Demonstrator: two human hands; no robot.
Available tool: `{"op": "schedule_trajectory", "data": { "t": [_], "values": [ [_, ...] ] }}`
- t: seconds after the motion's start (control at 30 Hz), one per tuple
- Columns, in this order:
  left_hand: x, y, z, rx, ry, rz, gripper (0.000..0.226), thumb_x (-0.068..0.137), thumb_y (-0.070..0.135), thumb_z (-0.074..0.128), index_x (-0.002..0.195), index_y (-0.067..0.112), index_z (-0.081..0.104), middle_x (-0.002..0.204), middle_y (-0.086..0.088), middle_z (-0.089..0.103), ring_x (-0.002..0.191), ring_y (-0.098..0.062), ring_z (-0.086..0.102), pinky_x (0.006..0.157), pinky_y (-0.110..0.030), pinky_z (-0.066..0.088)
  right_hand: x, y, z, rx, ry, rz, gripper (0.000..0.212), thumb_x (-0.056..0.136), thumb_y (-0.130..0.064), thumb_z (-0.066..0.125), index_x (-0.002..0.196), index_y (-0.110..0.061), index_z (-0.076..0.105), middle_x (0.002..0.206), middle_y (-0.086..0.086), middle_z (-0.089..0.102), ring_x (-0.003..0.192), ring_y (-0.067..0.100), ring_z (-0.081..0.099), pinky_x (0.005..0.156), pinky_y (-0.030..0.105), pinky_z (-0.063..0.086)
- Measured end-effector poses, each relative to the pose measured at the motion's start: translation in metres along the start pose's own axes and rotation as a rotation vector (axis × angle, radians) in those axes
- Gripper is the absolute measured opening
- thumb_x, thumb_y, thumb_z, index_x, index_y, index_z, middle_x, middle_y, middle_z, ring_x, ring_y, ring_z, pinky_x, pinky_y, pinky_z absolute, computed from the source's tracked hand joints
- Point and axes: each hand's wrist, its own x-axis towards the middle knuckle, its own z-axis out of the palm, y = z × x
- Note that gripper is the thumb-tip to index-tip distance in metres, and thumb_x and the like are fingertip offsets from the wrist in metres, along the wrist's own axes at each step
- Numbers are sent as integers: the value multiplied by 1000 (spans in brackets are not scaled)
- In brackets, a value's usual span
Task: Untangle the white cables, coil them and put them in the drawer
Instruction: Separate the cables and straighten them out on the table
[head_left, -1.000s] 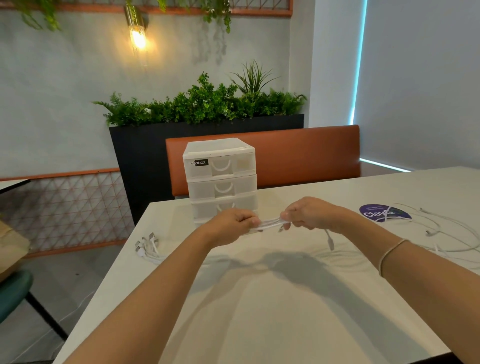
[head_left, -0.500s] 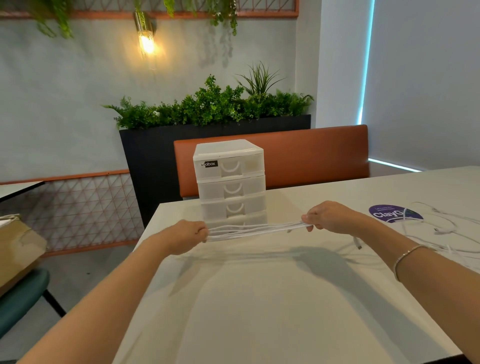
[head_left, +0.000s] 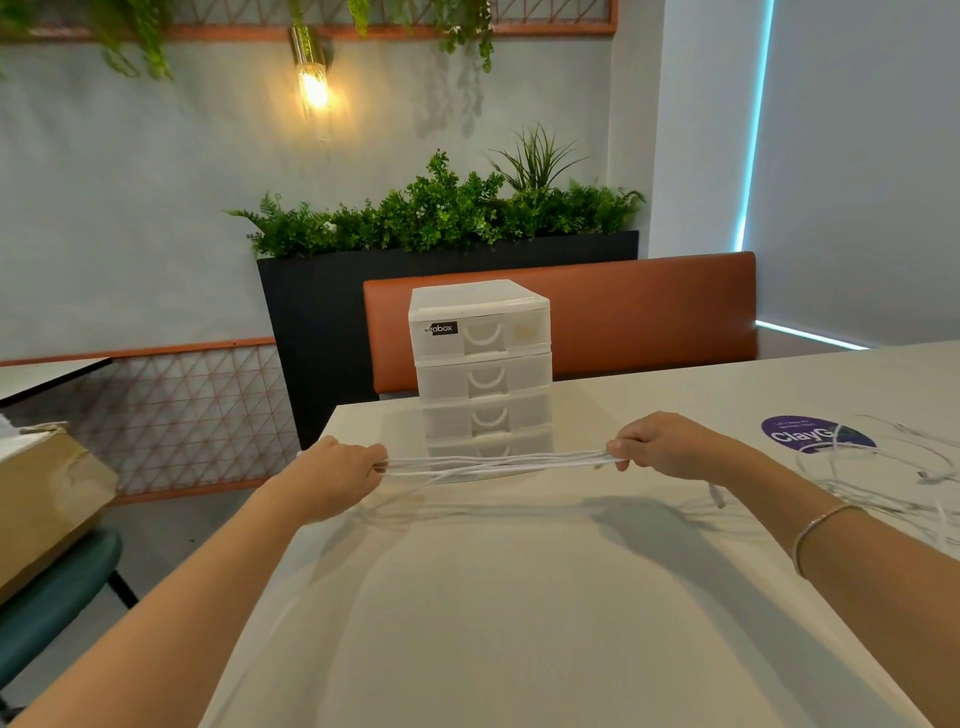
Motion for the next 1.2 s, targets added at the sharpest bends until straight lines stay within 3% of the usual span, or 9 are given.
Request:
{"op": "schedule_trajectory", "data": {
  "t": [0.13, 0.27, 0.43, 0.57, 0.67, 0.77, 0.87, 1.0, 1.2],
  "values": [
    [-6, -27, 8, -54, -112, -92, 17, 99, 21, 30, 95, 25, 46, 88, 3, 57, 79, -12, 49, 66, -22, 36, -4, 7, -6, -19, -1, -7, 30, 99, -33, 41, 86, -20, 65, 67, -5, 50, 62, 8, 41, 57, 19, 31],
    [-8, -32, 4, -142, -211, -132, 26, 98, 18, 38, 118, 23, 54, 122, 4, 58, 105, -13, 51, 91, -23, 39, -4, 5, -8, -65, 7, -51, 29, 99, -33, 41, 86, -21, 65, 68, -11, 51, 63, 5, 43, 57, 17, 32],
    [1, 48, -36, -474, -32, 102, 46, 92, 9, 49, 136, 23, 44, 135, 9, 47, 121, -8, 43, 97, -19, 31, -3, -12, -14, -59, 27, -115, 34, 100, -32, 39, 100, -12, 66, 83, -10, 55, 72, 4, 45, 65, 17, 36],
    [16, 138, -48, -618, -5, 250, 41, 99, 27, 40, 139, 21, 40, 138, 5, 48, 124, -14, 44, 100, -24, 33, 0, -26, -11, -64, 33, -135, 35, 99, -34, 41, 104, -12, 68, 94, -6, 58, 80, 6, 48, 78, 24, 38],
    [28, 171, -39, -651, -64, 287, 33, 100, 35, 34, 125, 18, 49, 112, 1, 61, 101, -16, 57, 84, -27, 44, -2, -31, -10, -37, 70, -152, 30, 98, -27, 41, 104, -12, 67, 92, -4, 58, 86, 12, 50, 70, 24, 39],
    [33, 177, -32, -716, -76, 279, 27, 100, 37, 35, 108, 20, 55, 79, 8, 54, 68, -6, 49, 60, -19, 38, -7, -25, -11, 122, 67, -125, 16, 95, -27, 48, 102, -17, 58, 80, -3, 59, 77, 12, 53, 68, 24, 41],
    [35, 175, -32, -708, -52, 281, 33, 99, 38, 37, 112, 20, 61, 75, 9, 49, 68, -5, 44, 58, -18, 34, -15, -16, -17, 413, -53, -86, 11, 91, -22, 58, 98, -14, 55, 70, 2, 62, 55, 9, 45, 56, 21, 37],
    [38, 170, -35, -696, -10, 273, 26, 99, 35, 41, 93, 24, 64, 73, 5, 50, 64, -7, 43, 57, -19, 33, -20, 7, -24, 566, -152, -56, 13, 85, 1, 55, 86, -12, 53, 74, 10, 66, 52, 13, 45, 54, 27, 36],
    [41, 154, -29, -619, -1, 261, 26, 99, 31, 42, 84, 24, 62, 71, 6, 49, 65, -9, 44, 59, -20, 34, -25, 51, -35, 314, -209, 48, 26, 71, 7, 63, 69, -13, 47, 72, 17, 56, 50, 16, 46, 49, 24, 35]
  ]
}}
